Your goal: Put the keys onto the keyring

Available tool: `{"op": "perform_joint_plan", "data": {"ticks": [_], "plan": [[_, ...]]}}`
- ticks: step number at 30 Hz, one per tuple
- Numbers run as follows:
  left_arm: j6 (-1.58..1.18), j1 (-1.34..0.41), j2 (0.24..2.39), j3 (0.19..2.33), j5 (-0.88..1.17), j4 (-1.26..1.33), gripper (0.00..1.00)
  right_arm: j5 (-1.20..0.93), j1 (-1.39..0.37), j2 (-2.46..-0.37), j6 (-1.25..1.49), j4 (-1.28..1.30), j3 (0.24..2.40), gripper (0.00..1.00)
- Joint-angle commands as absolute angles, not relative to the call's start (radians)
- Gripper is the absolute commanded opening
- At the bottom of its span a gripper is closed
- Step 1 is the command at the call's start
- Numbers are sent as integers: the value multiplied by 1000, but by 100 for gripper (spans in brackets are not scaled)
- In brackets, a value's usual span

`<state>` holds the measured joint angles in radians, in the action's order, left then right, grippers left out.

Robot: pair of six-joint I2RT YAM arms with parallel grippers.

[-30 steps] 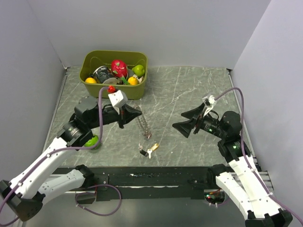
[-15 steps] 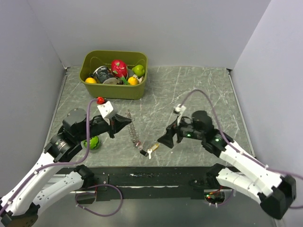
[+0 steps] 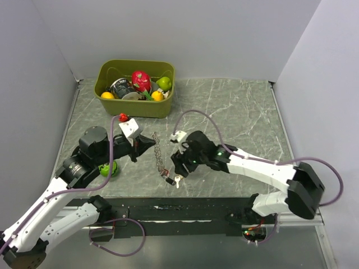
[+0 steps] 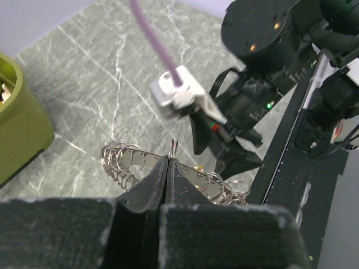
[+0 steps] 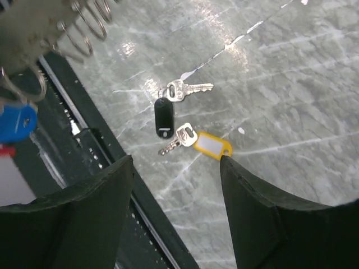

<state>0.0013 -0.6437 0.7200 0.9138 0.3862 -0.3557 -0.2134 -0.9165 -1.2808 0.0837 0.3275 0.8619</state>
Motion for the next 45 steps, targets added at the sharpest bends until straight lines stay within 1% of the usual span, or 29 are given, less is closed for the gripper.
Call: {"op": "perform_joint_plan", "data": {"ticks": [1,7,12,14,17,19,22,26,30,32,34,45], "plan": [[31,-623,727,965,379,-311,1,-147,-953,-1386,84,342,957,67],[15,-555,724,959,391,-305,1,-95,-995,-1512,113,373,1032,62],[8,-471,742,982,423,-331,1,-42,-1035,-1586,169,422,1097,61],[-35,-448,747,991,413,-337,1,-17,-1063,-1621,196,446,1129,61],[-57,-402,750,1000,379,-345,1,24,-1094,-1670,230,485,1176,60],[-70,-368,758,1018,322,-356,1,55,-1127,-1709,253,506,1219,59],[-92,-322,761,1045,256,-368,1,121,-1164,-1770,293,577,1288,54],[-123,-272,753,1084,154,-380,1,189,-1189,-1813,342,618,1327,53],[-135,-253,746,1120,104,-385,1,213,-1192,-1838,373,635,1344,52],[-140,-250,744,1134,84,-388,1,219,-1193,-1851,380,652,1354,49],[-138,-249,742,1141,77,-390,1,222,-1193,-1861,382,652,1353,49],[-152,-248,700,1126,31,-357,1,189,-1200,-1907,374,634,1374,45]]}}
